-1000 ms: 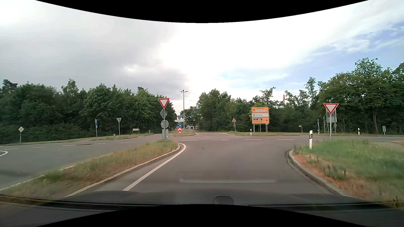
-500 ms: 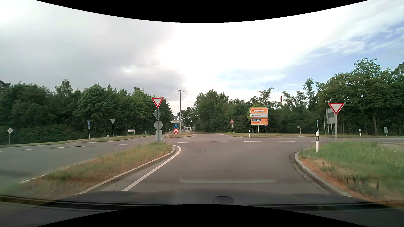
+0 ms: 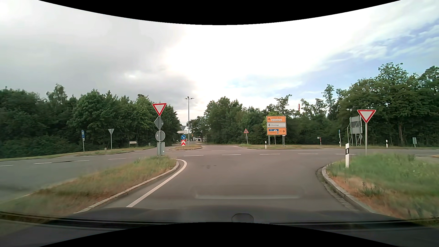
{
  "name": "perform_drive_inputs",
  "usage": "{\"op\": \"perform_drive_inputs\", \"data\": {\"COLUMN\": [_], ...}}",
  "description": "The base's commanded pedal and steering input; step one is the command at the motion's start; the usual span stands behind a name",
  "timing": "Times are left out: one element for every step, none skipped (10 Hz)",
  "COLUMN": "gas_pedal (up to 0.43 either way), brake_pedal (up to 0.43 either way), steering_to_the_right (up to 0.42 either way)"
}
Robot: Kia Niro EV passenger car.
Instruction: Follow the waypoints while adhering to traffic rules and regulations
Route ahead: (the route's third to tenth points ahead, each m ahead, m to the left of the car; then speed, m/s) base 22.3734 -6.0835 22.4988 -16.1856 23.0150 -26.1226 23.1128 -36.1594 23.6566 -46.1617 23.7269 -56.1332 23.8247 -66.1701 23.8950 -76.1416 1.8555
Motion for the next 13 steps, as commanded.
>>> {"op": "perform_drive_inputs", "data": {"gas_pedal": [0.0,0.0,0.0,0.0,0.0,0.0,0.0,0.0,0.0,0.0,0.0,0.0,0.0], "brake_pedal": [0.012,0.018,0.018,0.018,0.03,0.03,0.03,0.03,0.03,0.03,0.03,0.03,0.03], "steering_to_the_right": [0.147,0.153,0.159,0.163,0.162,0.161,0.159,0.159,0.158,0.158,0.152,0.138,0.124]}}
